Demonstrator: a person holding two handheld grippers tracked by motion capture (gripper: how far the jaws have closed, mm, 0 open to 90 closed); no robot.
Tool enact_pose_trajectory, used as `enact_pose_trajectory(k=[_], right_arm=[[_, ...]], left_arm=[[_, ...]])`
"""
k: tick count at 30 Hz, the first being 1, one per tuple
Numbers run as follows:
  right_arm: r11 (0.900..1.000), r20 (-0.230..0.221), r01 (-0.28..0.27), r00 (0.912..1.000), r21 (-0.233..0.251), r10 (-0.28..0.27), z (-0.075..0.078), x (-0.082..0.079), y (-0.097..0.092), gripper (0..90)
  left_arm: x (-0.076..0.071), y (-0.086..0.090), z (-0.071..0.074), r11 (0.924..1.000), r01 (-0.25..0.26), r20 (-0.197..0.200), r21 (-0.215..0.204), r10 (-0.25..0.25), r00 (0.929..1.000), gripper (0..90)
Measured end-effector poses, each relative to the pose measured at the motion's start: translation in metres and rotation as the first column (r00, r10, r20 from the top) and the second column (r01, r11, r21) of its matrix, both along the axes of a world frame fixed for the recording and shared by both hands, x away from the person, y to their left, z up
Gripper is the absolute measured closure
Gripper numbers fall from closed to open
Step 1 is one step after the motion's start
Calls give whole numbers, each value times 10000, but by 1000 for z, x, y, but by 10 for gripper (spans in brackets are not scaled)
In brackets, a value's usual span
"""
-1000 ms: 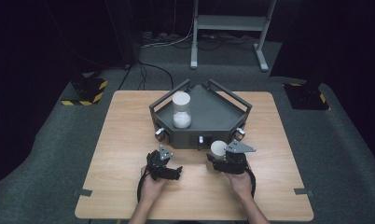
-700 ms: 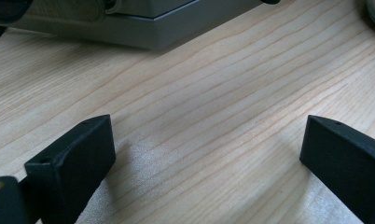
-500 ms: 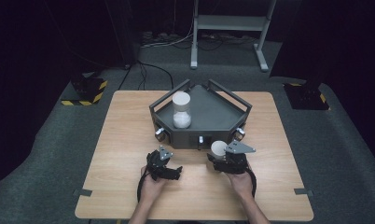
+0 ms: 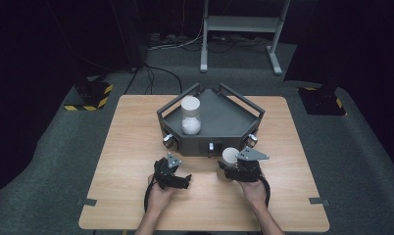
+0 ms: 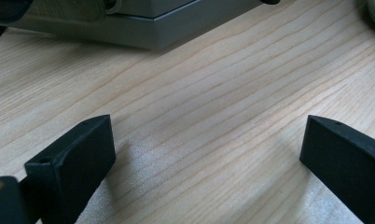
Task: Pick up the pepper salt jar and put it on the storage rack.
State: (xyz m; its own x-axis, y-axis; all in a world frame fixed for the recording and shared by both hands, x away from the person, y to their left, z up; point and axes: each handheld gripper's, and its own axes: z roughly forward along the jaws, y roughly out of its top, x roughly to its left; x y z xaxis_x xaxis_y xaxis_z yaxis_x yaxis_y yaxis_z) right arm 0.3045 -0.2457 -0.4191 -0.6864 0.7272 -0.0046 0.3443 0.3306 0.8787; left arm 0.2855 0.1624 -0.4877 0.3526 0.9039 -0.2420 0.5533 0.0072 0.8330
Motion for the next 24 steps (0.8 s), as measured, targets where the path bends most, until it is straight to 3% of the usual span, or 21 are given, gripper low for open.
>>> enact_pose_trajectory(k=[14, 24], right_arm=[[9998, 110, -89, 9999, 154, 88, 9, -2, -7, 347], [9997, 231, -236, 9995, 85, 234, 25, -4, -13, 347]], left_arm=[[0, 0, 0, 10000, -15, 7, -44, 15, 10000, 32], [0, 0, 0, 10000, 11, -5, 8, -11, 10000, 32]])
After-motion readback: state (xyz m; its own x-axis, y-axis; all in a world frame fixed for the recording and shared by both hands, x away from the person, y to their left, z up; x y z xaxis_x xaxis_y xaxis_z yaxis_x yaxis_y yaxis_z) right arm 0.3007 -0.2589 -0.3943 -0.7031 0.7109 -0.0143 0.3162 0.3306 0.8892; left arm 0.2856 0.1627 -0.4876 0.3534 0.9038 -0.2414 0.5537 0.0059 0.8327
